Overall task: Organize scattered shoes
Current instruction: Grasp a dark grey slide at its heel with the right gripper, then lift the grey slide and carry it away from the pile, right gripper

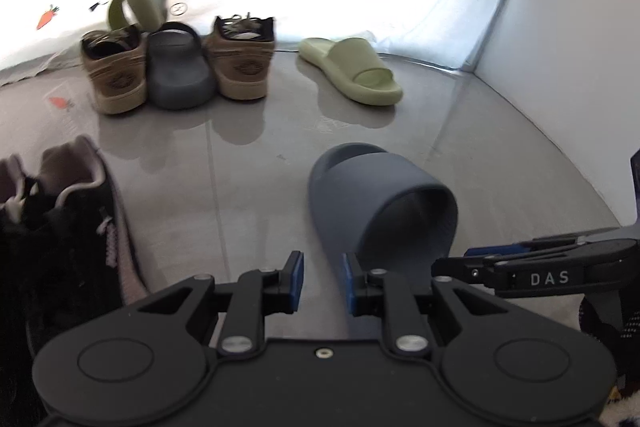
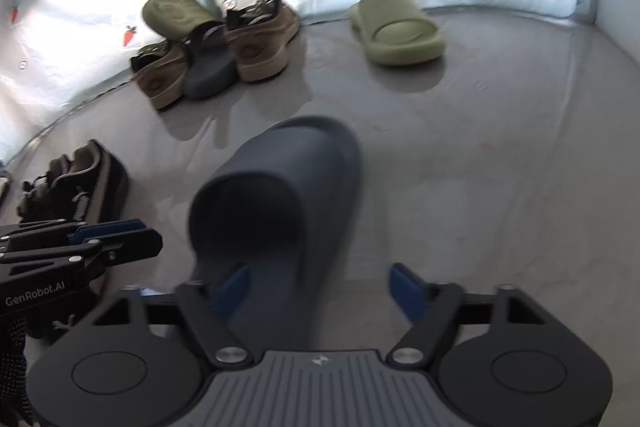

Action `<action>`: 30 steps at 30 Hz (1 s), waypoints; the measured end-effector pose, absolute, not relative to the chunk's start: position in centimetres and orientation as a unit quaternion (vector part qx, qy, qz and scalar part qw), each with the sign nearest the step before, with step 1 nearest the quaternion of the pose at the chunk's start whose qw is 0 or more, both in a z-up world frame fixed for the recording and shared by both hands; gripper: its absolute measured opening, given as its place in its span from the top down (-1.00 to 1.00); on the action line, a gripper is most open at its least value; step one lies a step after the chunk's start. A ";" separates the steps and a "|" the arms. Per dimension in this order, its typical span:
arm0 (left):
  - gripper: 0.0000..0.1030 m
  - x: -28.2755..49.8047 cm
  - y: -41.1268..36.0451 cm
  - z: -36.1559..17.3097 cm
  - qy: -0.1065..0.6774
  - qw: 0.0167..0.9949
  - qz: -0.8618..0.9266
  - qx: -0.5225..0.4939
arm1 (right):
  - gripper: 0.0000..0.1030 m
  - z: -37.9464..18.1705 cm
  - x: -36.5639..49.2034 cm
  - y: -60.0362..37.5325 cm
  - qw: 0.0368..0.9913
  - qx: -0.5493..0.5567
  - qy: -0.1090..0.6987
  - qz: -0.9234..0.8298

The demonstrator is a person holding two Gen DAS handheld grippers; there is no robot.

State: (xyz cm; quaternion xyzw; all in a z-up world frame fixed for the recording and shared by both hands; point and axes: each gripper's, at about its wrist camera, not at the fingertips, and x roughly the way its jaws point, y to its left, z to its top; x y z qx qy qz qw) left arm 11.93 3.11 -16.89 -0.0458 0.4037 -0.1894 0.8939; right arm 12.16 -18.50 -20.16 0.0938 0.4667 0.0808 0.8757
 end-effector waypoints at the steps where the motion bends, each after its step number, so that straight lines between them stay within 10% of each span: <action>1: 0.61 11.8 3.5 -16.8 0.403 0.895 -0.183 -0.051 | 0.23 -20.3 12.3 -18.3 0.871 0.103 0.472 0.087; 9: 0.61 10.7 6.1 -15.9 0.388 0.906 -0.146 -0.082 | 0.46 -19.9 13.1 -17.0 0.837 0.095 0.519 0.145; 16: 0.52 10.9 7.1 -16.0 0.391 0.906 -0.126 -0.104 | -0.68 -16.6 15.4 -19.3 0.873 0.059 0.453 0.170; 30: 0.48 12.6 6.5 -15.8 0.386 0.907 -0.135 -0.105 | -0.83 -18.1 21.0 -14.7 0.836 -0.170 0.446 0.272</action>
